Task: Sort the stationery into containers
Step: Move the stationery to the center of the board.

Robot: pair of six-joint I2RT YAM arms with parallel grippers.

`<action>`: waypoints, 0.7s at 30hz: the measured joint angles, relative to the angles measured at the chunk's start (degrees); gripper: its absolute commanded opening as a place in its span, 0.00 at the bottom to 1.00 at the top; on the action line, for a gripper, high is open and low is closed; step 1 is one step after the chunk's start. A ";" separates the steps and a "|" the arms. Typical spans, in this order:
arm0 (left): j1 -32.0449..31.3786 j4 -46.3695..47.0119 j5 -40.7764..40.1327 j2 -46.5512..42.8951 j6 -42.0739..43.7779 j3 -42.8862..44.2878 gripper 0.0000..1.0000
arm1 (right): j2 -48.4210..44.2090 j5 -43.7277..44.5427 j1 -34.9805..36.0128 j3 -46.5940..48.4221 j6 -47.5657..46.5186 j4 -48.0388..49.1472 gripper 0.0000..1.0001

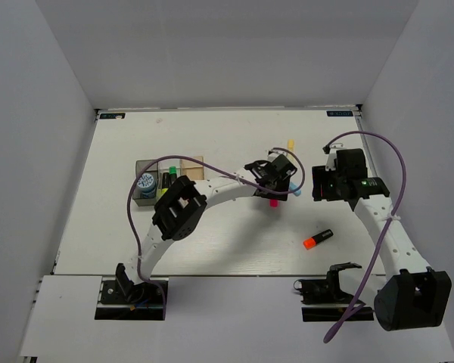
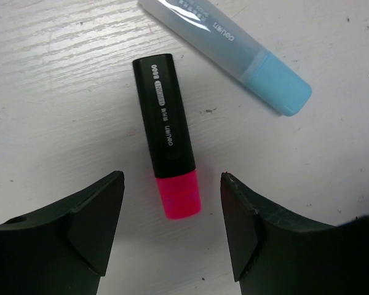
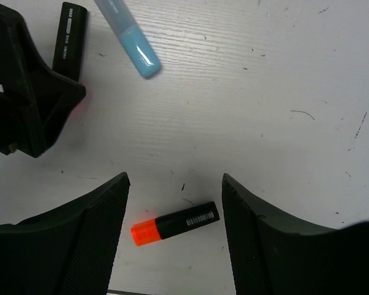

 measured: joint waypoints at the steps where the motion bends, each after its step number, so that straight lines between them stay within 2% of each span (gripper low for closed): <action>1: -0.31 0.09 -0.57 0.39 -0.35 0.33 0.74 | -0.09 -0.39 -0.17 0.00 0.13 0.00 0.65; 11: -1.97 -0.81 -8.48 3.30 -1.27 1.79 0.64 | -2.34 -4.13 -1.81 0.00 0.87 0.00 0.65; 15: -1.97 -1.62 -10.60 3.45 -1.40 1.77 0.56 | -2.97 -5.14 -2.29 0.00 1.33 0.00 0.65; 16: -1.97 -1.73 -11.02 3.50 -1.49 1.77 0.48 | -3.08 -5.35 -2.29 0.00 1.46 0.00 0.65; 18: -1.97 -2.10 -11.72 3.52 -1.62 1.70 0.38 | -3.23 -5.70 -2.43 0.00 1.68 0.00 0.65; 19: -1.95 -2.14 -11.93 3.52 -1.64 1.60 0.28 | -3.32 -5.88 -2.56 0.00 1.75 0.00 0.65; 21: -1.92 -1.75 -12.59 3.48 -1.42 1.14 0.19 | -3.45 -6.21 -2.80 0.00 1.92 0.00 0.65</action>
